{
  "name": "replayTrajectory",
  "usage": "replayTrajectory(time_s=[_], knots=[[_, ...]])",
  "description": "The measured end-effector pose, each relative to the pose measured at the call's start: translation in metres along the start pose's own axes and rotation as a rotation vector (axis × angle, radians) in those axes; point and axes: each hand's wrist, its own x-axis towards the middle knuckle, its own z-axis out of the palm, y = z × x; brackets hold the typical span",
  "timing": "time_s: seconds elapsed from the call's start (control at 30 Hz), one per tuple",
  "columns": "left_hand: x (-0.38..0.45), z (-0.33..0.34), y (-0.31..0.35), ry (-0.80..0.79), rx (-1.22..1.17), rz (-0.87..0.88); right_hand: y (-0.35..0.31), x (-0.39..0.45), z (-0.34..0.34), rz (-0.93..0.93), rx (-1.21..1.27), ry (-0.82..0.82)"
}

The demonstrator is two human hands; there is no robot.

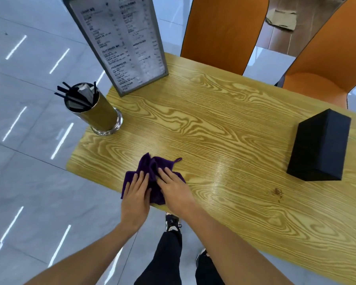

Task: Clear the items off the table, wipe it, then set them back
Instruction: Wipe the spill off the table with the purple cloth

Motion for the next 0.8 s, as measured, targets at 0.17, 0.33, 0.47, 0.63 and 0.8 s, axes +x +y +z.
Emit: replayTrajectory(time_s=[0.17, 0.33, 0.47, 0.63, 0.8], knots=[[0.068, 0.005, 0.053, -0.095, -0.003, 0.078, 0.046, 0.010, -0.032, 0.162, 0.018, 0.105], [0.129, 0.022, 0.141, -0.235, -0.007, 0.251, 0.126, -0.007, -0.070, 0.371, -0.033, 0.153], [0.156, 0.035, 0.201, -0.410, -0.040, 0.417, 0.181, -0.032, -0.101, 0.555, -0.058, 0.168], [0.158, 0.052, 0.221, -0.364, 0.056, 0.496, 0.185, -0.053, -0.103, 0.598, -0.094, 0.267], [0.101, 0.055, 0.205, -0.307, 0.007, 0.513, 0.150, -0.093, -0.080, 0.599, -0.125, 0.237]])
